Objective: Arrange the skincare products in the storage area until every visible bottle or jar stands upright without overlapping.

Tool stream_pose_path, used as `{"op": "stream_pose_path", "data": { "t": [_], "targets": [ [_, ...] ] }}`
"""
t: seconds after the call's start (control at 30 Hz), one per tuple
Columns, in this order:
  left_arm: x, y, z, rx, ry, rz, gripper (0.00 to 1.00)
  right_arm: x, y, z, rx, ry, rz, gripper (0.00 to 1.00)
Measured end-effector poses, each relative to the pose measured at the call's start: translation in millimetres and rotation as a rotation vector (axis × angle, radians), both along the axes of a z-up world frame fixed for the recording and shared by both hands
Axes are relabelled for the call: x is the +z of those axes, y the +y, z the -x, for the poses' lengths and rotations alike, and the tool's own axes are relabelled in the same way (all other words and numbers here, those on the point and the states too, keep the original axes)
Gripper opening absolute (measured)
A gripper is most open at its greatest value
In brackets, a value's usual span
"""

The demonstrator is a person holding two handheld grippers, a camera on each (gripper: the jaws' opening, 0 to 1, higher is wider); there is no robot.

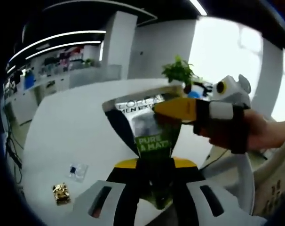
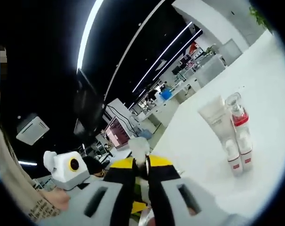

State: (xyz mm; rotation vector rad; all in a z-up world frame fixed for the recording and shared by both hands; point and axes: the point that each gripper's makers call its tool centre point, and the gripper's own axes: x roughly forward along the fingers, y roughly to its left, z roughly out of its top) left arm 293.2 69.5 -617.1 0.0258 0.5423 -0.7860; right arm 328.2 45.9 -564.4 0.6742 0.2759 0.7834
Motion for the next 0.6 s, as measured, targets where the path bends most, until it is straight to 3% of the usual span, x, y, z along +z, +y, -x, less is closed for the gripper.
{"op": "stream_pose_path", "data": {
  "t": [0.07,0.17,0.6],
  "targets": [
    [-1.7,1.4,-0.4,-0.005,0.0,-0.009,0.27,0.6,-0.8,-0.8,-0.004,-0.01,0.007,0.05],
    [-6.4,5.1,-0.8,-0.004,0.001,-0.031,0.2,0.4,-2.8,-1.3,-0.005,-0.013,0.008,0.02],
    [-5.3,22.9,0.0,-0.004,0.062,0.042,0.52,19.4,-21.3,-3.0,0.028,0.01,-0.086,0.01]
  ]
}}
